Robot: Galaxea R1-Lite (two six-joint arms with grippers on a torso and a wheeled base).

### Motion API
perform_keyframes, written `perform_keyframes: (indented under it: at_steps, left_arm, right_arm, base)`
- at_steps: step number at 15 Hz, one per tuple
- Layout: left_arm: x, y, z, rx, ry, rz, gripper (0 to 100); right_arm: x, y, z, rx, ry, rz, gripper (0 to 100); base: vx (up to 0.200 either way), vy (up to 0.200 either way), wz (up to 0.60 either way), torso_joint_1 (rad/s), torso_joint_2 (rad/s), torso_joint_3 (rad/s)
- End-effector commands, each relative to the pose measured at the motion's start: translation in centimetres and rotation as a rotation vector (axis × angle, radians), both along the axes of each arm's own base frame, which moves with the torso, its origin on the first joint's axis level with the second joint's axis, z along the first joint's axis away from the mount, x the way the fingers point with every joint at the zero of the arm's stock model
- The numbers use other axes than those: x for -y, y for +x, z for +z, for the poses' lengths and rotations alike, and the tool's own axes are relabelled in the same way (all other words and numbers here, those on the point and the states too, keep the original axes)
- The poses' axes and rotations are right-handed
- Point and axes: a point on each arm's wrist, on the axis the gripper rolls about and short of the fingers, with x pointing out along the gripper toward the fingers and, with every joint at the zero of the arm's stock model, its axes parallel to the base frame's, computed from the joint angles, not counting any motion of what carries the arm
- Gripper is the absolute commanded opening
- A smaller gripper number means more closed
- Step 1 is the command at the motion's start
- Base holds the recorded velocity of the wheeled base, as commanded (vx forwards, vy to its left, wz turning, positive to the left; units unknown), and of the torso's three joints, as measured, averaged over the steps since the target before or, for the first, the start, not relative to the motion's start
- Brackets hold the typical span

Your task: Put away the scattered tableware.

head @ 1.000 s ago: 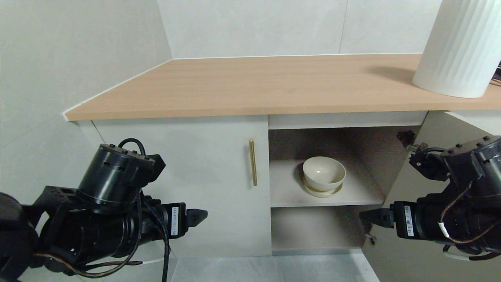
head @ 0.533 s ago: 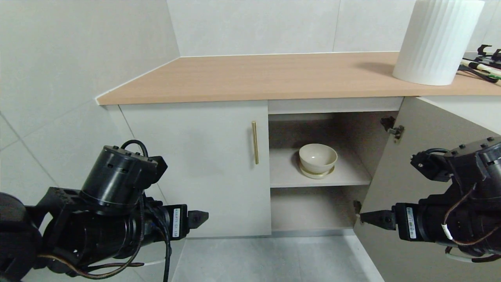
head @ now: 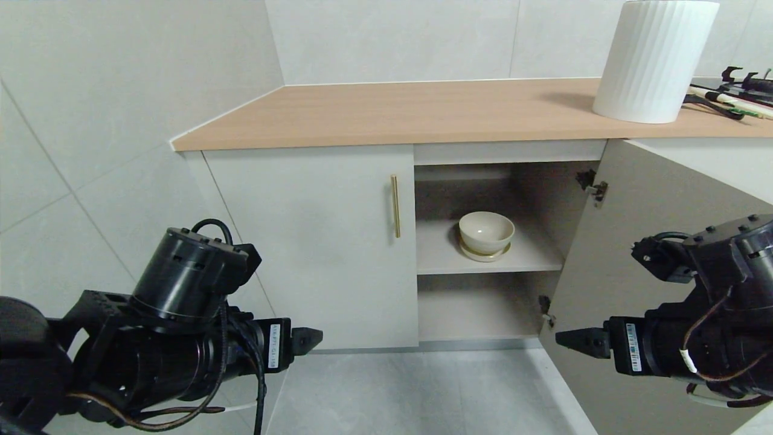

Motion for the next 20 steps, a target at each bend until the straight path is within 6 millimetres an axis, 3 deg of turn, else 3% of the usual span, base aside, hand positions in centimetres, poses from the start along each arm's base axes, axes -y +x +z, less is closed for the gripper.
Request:
perform_keyframes:
  at_steps: [1, 7, 15, 20]
  left_arm:
    - [0.0, 0.1, 0.0, -0.002, 0.001, 0.001, 100]
    - [0.1, 0.2, -0.3, -0.012, 0.007, 0.002, 100]
    - [0.1, 0.3, -0.3, -0.011, 0.004, 0.006, 100]
    - [0.2, 0.3, -0.3, -0.011, 0.004, 0.005, 100]
  right_arm:
    - [-0.1, 0.1, -0.1, -0.005, -0.003, 0.000, 100]
    - [0.0, 0.0, -0.2, -0.005, -0.006, 0.002, 100]
    - [1.6, -2.6, 1.5, -0.015, -0.085, 0.065, 100]
    - [3.1, -6.6, 4.2, -0.159, -0.132, 0.212, 100]
  base:
    - [0.000, 0.000, 0.00, 0.000, 0.00, 0.000]
    - [0.000, 0.000, 0.00, 0.000, 0.00, 0.000]
    - [0.000, -0.200, 0.00, 0.001, 0.00, 0.003]
    - [0.000, -0.200, 0.00, 0.002, 0.00, 0.003]
